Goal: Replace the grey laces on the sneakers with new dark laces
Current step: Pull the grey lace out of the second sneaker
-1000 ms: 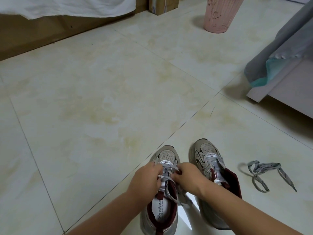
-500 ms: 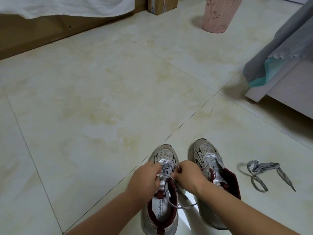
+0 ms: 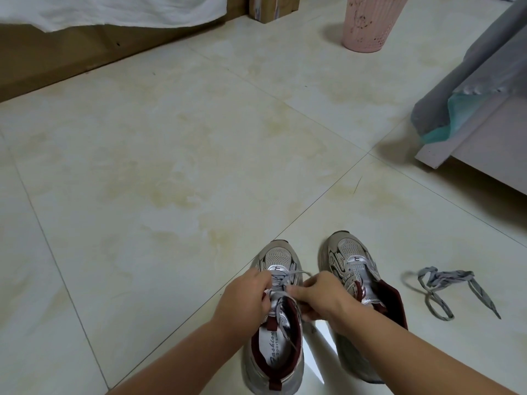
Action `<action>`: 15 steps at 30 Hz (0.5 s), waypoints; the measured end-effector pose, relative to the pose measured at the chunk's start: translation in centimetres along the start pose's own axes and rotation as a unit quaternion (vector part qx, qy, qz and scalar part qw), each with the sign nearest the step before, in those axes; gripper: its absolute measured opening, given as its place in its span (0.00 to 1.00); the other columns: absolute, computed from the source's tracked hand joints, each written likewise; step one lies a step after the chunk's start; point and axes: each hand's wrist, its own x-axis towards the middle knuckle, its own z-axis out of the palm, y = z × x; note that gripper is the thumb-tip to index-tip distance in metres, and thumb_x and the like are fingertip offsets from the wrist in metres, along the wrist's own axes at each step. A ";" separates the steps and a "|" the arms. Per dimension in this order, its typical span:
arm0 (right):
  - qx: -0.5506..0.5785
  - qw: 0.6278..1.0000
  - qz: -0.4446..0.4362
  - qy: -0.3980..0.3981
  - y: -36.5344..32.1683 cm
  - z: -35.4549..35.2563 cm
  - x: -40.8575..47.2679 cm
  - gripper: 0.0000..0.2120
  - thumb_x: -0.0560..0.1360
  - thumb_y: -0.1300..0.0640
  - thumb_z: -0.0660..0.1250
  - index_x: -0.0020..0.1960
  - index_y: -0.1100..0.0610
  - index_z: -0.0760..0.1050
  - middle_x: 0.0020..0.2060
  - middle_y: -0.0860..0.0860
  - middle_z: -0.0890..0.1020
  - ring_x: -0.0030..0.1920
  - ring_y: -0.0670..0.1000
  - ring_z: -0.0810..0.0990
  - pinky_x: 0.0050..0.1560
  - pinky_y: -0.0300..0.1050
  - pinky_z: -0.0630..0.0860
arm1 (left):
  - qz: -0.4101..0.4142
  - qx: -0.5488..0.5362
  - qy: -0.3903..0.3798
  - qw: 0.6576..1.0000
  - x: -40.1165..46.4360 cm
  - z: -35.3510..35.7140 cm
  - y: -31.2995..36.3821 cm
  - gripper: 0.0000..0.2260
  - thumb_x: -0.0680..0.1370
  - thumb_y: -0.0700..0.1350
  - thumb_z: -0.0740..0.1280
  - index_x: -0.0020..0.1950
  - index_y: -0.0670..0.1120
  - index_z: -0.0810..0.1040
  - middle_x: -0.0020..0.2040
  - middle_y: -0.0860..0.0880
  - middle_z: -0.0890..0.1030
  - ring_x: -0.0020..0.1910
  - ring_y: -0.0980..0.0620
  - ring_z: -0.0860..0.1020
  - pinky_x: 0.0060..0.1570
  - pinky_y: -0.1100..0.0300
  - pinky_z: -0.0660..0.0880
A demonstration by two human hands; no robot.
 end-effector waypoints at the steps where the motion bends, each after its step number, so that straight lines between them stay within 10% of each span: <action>1: 0.003 1.000 0.001 -0.011 0.0 0.2 -0.2 0.10 0.73 0.60 0.70 0.41 0.65 0.73 0.27 0.55 0.76 0.22 0.49 0.72 0.26 0.41 0.71 | 0.000 -0.002 0.001 1.000 0.0 0.0 0.0 0.03 0.76 0.43 0.60 0.49 0.47 0.71 0.43 0.55 0.67 0.42 0.54 0.66 0.38 0.64 0.58; 9: -0.081 0.990 -0.076 0.083 0.1 -0.7 0.8 0.09 0.76 0.64 0.61 0.37 0.60 0.67 0.38 0.61 0.79 0.40 0.61 0.81 0.46 0.58 0.80 | 0.016 -0.004 -0.005 1.000 -0.2 -0.4 -0.6 0.05 0.76 0.42 0.59 0.50 0.46 0.72 0.43 0.54 0.67 0.42 0.54 0.66 0.38 0.63 0.58; 15: 0.121 0.981 -0.092 0.125 -0.5 -0.7 0.2 0.10 0.75 0.70 0.59 0.43 0.58 0.62 0.31 0.57 0.74 0.26 0.53 0.71 0.26 0.45 0.73 | 0.001 -0.017 0.010 1.000 -0.4 -0.5 -0.8 0.06 0.75 0.41 0.60 0.50 0.46 0.72 0.43 0.54 0.69 0.43 0.54 0.68 0.40 0.64 0.61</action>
